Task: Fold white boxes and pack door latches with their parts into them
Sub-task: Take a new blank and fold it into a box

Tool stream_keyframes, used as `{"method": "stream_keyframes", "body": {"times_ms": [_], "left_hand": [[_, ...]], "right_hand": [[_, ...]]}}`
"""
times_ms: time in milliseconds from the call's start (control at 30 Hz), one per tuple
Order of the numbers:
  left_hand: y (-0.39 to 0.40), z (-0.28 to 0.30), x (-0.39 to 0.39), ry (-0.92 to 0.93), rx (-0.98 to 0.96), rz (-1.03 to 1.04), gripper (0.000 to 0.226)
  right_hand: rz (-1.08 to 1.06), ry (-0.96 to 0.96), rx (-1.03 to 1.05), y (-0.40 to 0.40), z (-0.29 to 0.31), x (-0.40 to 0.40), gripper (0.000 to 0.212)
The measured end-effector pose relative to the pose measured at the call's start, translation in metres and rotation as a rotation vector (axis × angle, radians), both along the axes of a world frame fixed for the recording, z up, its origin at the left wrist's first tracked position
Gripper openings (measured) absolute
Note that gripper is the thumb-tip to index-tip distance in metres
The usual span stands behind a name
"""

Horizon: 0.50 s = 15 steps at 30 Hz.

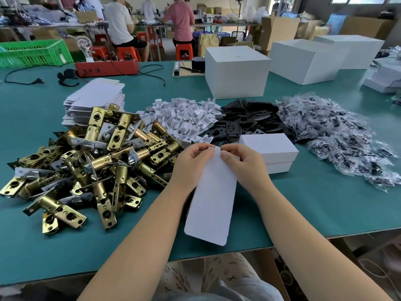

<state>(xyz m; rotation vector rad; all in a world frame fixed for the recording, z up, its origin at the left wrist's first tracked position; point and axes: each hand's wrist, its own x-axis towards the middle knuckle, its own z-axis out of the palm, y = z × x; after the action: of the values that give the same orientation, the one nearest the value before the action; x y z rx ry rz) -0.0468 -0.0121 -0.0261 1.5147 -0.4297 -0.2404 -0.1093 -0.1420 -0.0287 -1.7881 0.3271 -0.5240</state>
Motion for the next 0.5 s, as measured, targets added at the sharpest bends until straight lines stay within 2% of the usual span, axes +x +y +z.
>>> {"method": "stream_keyframes", "body": {"times_ms": [100,167,267,367,500], "left_hand": [[-0.002,0.0,-0.002,0.003,-0.01,0.064,0.02],[-0.002,0.002,-0.004,0.016,-0.039,0.084,0.02],[0.0,0.004,-0.006,0.048,-0.082,0.081,0.017],[0.002,0.005,-0.01,0.087,-0.137,0.033,0.014],[0.001,0.005,-0.013,0.04,-0.106,0.047,0.015]], "right_hand": [[-0.057,-0.013,0.103,-0.001,0.0,0.001,0.003],[-0.022,-0.021,0.195,0.001,0.0,-0.001,0.013],[-0.012,-0.031,0.22,0.005,-0.001,-0.002,0.021],[-0.046,-0.09,0.208,0.007,0.003,-0.003,0.015],[-0.071,-0.114,0.179,0.006,0.003,-0.005,0.011]]}}
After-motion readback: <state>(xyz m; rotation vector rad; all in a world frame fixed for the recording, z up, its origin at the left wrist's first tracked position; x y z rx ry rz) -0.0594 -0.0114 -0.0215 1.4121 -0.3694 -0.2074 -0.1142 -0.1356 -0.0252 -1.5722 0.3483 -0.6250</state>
